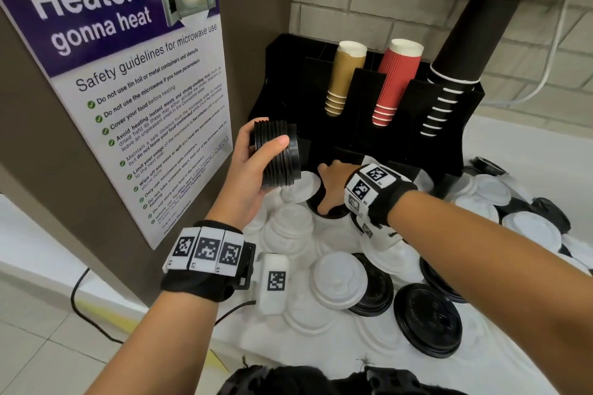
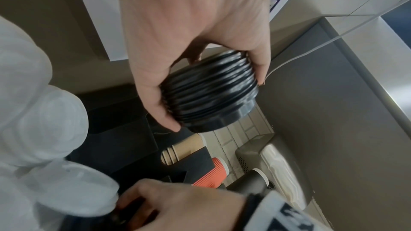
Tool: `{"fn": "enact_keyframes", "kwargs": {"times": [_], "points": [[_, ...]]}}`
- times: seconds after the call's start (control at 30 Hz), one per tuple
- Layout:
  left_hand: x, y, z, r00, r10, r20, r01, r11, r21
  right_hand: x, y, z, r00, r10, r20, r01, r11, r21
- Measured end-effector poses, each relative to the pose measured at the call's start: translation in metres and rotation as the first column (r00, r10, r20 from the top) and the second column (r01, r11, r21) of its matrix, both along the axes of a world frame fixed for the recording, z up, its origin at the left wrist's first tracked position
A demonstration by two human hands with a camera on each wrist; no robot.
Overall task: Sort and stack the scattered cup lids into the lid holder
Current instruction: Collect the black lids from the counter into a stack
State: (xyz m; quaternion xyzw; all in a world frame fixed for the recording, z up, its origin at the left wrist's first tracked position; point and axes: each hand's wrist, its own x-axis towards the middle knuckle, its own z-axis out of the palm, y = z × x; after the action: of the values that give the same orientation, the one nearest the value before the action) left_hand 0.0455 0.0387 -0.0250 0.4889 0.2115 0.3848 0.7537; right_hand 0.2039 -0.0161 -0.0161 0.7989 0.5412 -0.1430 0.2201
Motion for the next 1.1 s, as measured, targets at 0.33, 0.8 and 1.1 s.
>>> {"fn": "enact_keyframes", "kwargs": {"times": [0.33,0.8,1.1], "points": [[0.011,-0.014,-0.001,0.998,-0.062,0.019,0.062,0.997,-0.04,0.039,-0.054,0.058,0.844,0.047,-0.535,0.2,0.896,0.396],[0.035,-0.06,-0.005,0.979,-0.188,0.075,0.189,0.982,-0.01,0.014,-0.119,0.038,0.42,0.31,-0.853,0.559,0.652,0.512],[0.042,-0.069,-0.007,0.972,-0.199,0.127,0.209,0.975,-0.071,0.017,-0.125,0.039,0.496,0.372,-0.785,0.506,0.61,0.609]]}}
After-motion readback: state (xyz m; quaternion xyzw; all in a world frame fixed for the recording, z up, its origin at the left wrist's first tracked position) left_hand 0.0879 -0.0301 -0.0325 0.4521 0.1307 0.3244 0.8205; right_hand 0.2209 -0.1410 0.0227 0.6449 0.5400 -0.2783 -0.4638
